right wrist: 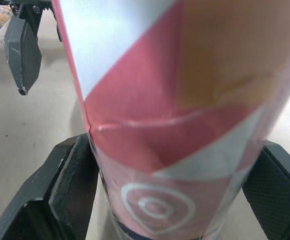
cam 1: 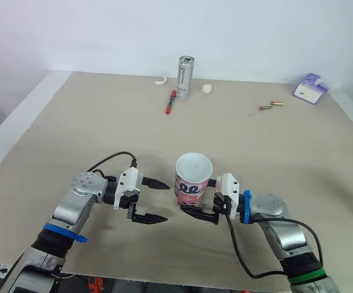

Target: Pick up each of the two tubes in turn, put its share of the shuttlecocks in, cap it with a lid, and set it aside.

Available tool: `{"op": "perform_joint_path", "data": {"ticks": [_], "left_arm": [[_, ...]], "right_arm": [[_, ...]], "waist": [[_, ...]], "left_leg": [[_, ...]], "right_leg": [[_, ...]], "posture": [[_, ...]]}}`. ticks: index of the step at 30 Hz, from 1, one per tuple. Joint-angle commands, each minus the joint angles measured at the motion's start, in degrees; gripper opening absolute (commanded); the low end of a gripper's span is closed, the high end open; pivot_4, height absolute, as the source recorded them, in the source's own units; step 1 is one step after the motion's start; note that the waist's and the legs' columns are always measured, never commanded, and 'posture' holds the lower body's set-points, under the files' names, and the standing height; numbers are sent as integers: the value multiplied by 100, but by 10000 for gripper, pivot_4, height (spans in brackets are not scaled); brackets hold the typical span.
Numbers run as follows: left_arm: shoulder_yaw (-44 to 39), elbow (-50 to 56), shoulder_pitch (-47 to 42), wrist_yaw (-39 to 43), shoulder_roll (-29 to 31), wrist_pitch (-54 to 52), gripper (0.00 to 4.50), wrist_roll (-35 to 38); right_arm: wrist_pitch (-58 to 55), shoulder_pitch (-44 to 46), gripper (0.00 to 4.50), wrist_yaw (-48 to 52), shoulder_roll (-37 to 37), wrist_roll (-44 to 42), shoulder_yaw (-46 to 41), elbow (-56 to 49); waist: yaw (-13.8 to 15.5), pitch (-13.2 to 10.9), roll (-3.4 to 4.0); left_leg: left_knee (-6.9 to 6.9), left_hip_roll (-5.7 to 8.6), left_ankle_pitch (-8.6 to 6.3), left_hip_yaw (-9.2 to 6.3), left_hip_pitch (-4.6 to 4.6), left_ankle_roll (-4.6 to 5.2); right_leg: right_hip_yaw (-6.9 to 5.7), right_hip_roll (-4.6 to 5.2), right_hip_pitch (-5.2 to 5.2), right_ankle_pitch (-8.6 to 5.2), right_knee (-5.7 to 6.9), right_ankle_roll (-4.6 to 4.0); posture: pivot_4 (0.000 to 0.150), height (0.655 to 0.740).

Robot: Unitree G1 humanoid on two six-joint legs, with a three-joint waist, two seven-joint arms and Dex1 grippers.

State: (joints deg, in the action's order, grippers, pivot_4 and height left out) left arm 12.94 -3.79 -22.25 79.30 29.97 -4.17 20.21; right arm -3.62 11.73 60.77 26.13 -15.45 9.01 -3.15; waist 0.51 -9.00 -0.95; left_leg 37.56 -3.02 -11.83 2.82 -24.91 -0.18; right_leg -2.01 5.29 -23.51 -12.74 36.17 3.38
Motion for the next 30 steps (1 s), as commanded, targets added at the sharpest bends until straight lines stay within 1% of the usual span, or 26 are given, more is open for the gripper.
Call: {"op": "perform_joint_path", "data": {"ticks": [1,11,12,14,16,17,22,25,30], "left_arm": [[-21,146,3,22,17,82,45000,12],[-75,120,82,-47,52,23,45000,31],[-73,125,85,-53,55,26,45000,22],[-75,130,83,-67,58,38,45000,6],[-77,131,82,-78,61,48,45000,-6],[-78,127,80,-80,62,52,45000,-10],[-84,81,54,-105,60,85,45000,-37],[-90,16,7,-114,40,116,45000,-43],[-85,-37,-90,-134,-2,122,45000,-20]], "right_arm": [[106,181,43693,-30,-86,-6,69,22],[163,357,43693,-8,-186,-7,207,235],[154,369,41288,11,-191,-19,215,256],[171,379,35003,28,-197,-9,229,302],[190,383,31168,24,-198,11,228,331],[203,387,30201,4,-199,28,221,340],[211,348,30201,-7,-164,13,181,275],[122,202,30201,-121,-85,-55,37,30],[-472,-592,30201,-888,118,-583,-959,-1028]], "waist": [[0,0,0],[-2,0,0],[-2,0,0],[-2,0,0],[-2,0,0],[-2,0,0],[-2,0,0],[-2,0,0],[22,0,0]], "left_leg": [[0,0,0,0,0,0],[0,-1,0,4,10,0],[0,-1,0,5,10,0],[0,-1,0,6,12,0],[0,-1,0,6,13,0],[0,-1,0,6,14,0],[0,-2,2,7,21,-2],[0,-2,2,7,21,-3],[0,1,3,5,17,-4]], "right_leg": [[0,0,0,0,0,0],[5,-1,5,1,4,0],[6,-1,5,1,4,1],[6,-1,5,1,5,1],[6,-1,7,1,6,0],[6,-1,7,1,6,1],[9,-2,11,2,8,-3],[9,-2,11,2,9,-3],[9,-1,12,2,10,-2]], "posture": [[1500,7400],[1500,7400],[1500,7400],[1500,7400],[1500,7400],[1500,7400],[1500,7400],[1500,7400],[1500,7400]]}}
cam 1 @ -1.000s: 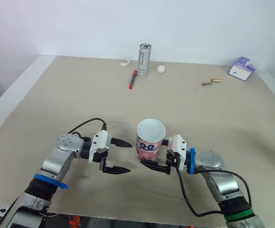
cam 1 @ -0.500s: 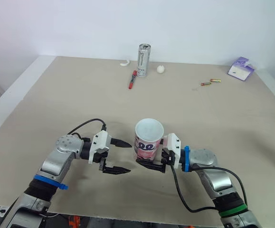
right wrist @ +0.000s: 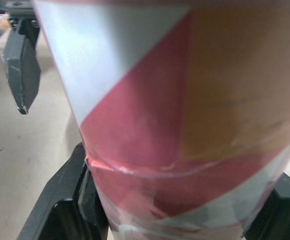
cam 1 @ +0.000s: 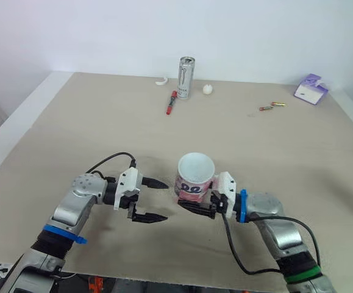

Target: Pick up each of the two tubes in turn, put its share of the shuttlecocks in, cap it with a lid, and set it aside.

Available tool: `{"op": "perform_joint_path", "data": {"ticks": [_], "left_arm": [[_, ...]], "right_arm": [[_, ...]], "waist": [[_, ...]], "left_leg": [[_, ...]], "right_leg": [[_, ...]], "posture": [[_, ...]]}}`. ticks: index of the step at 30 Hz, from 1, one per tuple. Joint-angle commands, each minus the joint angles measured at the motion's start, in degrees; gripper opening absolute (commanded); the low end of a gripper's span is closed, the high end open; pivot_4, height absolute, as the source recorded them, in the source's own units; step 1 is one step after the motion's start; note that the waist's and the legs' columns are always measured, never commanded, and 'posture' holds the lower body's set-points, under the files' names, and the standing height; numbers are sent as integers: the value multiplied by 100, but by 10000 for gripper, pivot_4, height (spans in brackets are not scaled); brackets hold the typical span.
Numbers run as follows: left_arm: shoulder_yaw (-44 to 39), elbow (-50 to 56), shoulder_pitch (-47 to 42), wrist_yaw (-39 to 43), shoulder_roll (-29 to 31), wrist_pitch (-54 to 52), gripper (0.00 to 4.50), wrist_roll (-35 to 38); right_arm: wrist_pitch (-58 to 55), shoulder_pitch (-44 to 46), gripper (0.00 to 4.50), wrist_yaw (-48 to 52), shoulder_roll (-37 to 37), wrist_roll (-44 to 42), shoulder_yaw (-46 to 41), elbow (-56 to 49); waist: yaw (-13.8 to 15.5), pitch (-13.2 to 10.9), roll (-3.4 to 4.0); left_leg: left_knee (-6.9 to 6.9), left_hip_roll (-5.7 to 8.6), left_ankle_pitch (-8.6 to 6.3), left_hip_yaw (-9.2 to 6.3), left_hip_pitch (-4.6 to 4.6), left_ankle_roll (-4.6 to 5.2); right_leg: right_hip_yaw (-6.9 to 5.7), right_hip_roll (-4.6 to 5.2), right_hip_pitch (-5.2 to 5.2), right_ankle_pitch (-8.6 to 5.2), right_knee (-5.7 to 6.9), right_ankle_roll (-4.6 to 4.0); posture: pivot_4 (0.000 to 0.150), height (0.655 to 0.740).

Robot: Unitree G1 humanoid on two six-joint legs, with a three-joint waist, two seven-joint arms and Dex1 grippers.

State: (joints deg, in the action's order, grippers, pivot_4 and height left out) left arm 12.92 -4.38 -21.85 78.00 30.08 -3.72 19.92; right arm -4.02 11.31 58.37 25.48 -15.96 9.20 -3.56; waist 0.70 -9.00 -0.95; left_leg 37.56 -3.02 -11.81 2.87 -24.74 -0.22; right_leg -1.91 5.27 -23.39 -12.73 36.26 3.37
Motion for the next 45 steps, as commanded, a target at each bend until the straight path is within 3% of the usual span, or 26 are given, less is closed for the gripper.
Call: {"op": "perform_joint_path", "data": {"ticks": [1,7,14,25,37,41,45], "left_arm": [[-84,24,-132,-3,-13,79,45000,15],[-22,-23,-143,28,-83,120,45000,14],[29,86,-171,47,-228,-45,45000,137],[-174,447,-111,-306,-534,-403,45000,485],[-46,563,66,-249,-454,-270,45000,306],[-14,536,49,-256,-464,-246,45000,283],[-4,540,61,-251,-458,-233,45000,271]], "right_arm": [[-528,-707,30201,-805,192,-610,-1172,-1152],[-985,-1662,30201,-2468,3,-828,-3010,-1500],[-950,-1424,30201,-4180,-184,-681,-4398,-515],[-682,-1107,30201,-4778,-62,-835,-5032,833],[-773,-1300,30201,-4832,17,-912,-5088,1015],[-770,-1547,42132,-4802,-70,-973,-5048,804],[-783,-1730,43704,-4831,-148,-1011,-5013,609]], "waist": [[2,0,0],[1,0,0],[-16,1,5],[-25,2,27],[-22,3,27],[-9,3,27],[-24,3,29]], "left_leg": [[0,0,0,0,-1,0],[-2,4,0,0,2,-1],[0,5,1,5,10,-1],[-4,10,2,6,11,0],[-3,20,2,4,11,1],[-4,23,2,-1,10,1],[-7,27,1,4,10,2]], "right_leg": [[1,0,0,0,0,0],[10,-2,2,-9,1,-10],[19,-2,1,-2,2,-10],[39,-9,3,-5,2,-4],[57,-10,7,-5,1,-1],[57,-10,10,-8,1,-5],[70,-11,7,-10,1,-9]], "posture": [[1500,7400],[1500,7400],[1500,7400],[1500,7400],[1500,7400],[1500,7400],[1500,7400]]}}
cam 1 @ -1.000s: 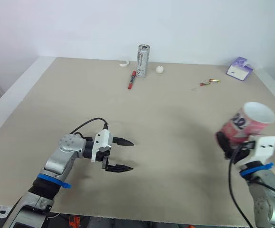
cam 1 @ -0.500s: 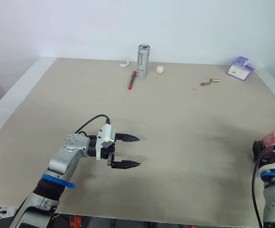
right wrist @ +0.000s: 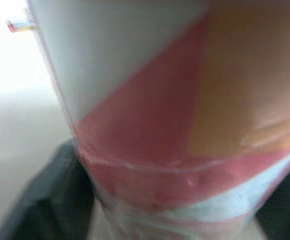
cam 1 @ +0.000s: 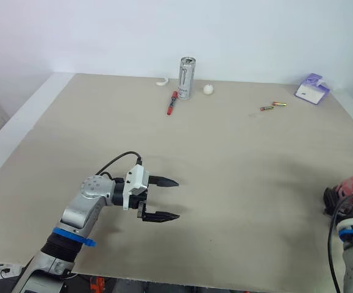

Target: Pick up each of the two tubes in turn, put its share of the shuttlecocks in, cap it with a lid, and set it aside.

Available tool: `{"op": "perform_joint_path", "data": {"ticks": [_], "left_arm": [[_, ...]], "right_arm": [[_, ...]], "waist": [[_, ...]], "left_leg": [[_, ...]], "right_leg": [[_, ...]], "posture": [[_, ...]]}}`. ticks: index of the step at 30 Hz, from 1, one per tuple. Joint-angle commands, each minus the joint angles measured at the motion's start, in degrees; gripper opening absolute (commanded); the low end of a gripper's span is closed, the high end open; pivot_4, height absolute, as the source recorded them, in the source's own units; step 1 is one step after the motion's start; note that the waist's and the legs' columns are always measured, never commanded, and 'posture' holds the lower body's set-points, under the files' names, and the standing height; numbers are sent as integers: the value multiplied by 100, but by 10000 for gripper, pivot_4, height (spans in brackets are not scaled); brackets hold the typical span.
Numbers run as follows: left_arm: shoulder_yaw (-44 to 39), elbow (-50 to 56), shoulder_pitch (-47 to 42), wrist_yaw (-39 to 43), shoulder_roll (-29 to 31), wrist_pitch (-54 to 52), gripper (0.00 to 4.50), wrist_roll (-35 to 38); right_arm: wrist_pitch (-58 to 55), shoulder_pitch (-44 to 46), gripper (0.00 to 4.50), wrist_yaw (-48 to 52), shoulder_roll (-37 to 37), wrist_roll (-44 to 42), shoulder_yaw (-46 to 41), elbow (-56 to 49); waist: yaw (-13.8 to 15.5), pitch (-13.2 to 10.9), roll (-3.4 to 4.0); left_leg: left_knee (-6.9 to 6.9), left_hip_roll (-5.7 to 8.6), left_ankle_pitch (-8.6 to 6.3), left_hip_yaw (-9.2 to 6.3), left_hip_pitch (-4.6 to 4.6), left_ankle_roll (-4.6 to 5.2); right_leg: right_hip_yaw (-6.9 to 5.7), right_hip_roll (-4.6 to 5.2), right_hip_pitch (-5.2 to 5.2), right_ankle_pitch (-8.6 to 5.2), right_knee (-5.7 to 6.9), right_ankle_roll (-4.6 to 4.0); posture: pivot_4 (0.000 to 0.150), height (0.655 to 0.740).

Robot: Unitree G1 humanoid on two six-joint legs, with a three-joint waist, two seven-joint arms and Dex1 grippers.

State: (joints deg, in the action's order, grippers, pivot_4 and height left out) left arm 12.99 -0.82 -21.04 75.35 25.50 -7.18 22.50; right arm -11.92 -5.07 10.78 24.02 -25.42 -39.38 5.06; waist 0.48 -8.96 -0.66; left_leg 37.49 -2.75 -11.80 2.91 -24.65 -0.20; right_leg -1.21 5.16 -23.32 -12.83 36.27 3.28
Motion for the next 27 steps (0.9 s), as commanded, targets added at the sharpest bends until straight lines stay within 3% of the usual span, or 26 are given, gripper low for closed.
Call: {"op": "perform_joint_path", "data": {"ticks": [1,8,19,27], "left_arm": [[-8,181,-23,16,1,115,45000,11],[2,102,-66,41,18,154,45000,-14],[1,31,-78,42,40,185,45000,-46],[-109,-313,-160,-112,110,233,45000,-235]], "right_arm": [[-15,-140,43704,-79,-16,-75,-146,-304],[-170,-574,43704,-76,-151,-171,-108,-824],[-766,-1599,43704,-89,-687,-455,246,-2503],[344,-2044,43704,2405,334,-62,1585,-2969]], "waist": [[-3,0,-1],[-2,0,1],[-2,1,3],[-3,0,9]], "left_leg": [[0,0,0,0,0,0],[0,-3,0,-3,2,1],[0,-10,0,-1,2,1],[2,-13,0,3,5,1]], "right_leg": [[0,0,-1,-1,0,3],[2,-6,-1,-5,0,11],[9,-12,-5,-4,0,8],[30,-28,-8,-3,-1,7]], "posture": [[1500,7400],[1500,7400],[1500,7400],[1500,7400]]}}
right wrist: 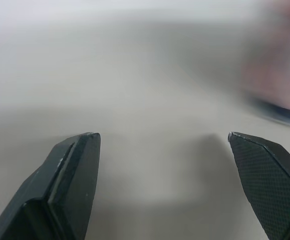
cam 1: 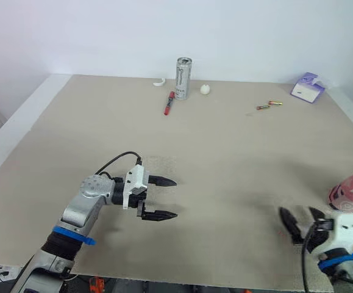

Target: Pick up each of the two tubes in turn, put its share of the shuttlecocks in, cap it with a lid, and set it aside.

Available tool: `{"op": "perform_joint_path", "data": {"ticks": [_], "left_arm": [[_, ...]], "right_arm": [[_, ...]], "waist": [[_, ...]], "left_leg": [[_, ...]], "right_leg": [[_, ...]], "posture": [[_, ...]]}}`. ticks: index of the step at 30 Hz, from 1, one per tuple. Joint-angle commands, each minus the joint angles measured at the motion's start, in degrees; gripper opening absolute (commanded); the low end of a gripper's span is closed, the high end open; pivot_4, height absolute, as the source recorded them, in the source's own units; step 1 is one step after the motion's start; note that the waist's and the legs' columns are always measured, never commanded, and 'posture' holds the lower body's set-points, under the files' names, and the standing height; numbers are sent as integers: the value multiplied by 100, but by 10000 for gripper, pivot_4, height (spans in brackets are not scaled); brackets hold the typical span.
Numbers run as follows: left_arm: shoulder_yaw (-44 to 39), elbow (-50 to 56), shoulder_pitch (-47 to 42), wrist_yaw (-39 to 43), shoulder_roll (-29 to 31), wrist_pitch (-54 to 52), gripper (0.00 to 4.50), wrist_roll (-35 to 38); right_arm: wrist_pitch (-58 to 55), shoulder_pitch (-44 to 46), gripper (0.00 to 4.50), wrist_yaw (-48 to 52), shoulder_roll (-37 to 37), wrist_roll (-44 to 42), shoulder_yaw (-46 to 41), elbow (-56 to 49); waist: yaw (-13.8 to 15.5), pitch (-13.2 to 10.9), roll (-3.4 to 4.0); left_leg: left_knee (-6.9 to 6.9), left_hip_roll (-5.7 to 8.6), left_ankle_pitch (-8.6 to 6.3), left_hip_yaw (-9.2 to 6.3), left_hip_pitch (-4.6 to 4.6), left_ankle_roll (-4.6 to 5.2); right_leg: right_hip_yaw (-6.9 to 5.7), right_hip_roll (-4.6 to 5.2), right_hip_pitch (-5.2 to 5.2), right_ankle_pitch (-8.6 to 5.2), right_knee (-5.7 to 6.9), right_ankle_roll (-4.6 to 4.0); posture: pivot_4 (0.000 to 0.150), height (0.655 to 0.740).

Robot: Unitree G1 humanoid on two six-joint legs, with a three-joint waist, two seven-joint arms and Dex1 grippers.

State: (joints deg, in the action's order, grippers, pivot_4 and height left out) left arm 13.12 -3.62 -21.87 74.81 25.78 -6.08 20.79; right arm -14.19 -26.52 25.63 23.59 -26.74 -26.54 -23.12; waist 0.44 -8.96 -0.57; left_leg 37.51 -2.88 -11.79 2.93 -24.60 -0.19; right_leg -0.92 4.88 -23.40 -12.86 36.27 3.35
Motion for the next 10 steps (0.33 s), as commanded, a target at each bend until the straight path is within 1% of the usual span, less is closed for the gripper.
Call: {"op": "perform_joint_path", "data": {"ticks": [1,3,5,10], "left_arm": [[-151,-133,-79,-95,141,168,45000,-145],[-203,-277,-105,-182,231,151,45000,-235],[-247,-401,-132,-258,328,233,45000,-344],[-414,-650,-135,-457,600,595,45000,-630]], "right_arm": [[803,234,43704,1360,616,194,562,-79],[1163,500,43704,1958,972,389,920,143],[1330,859,43704,2291,1164,395,1100,448],[1424,1664,43704,2911,1404,229,1288,1231]], "waist": [[-1,0,0],[-16,-4,-6],[-10,-10,-16],[17,-12,-21]], "left_leg": [[0,0,0,-1,0,0],[1,1,0,2,4,0],[1,-1,0,-6,8,0],[-1,-5,0,-16,3,0]], "right_leg": [[5,-3,0,0,0,0],[37,-24,-2,2,0,-3],[44,-38,0,4,-1,-6],[48,-53,2,-2,0,-12]], "posture": [[1500,7400],[1500,7400],[1500,7400],[1500,7400]]}}
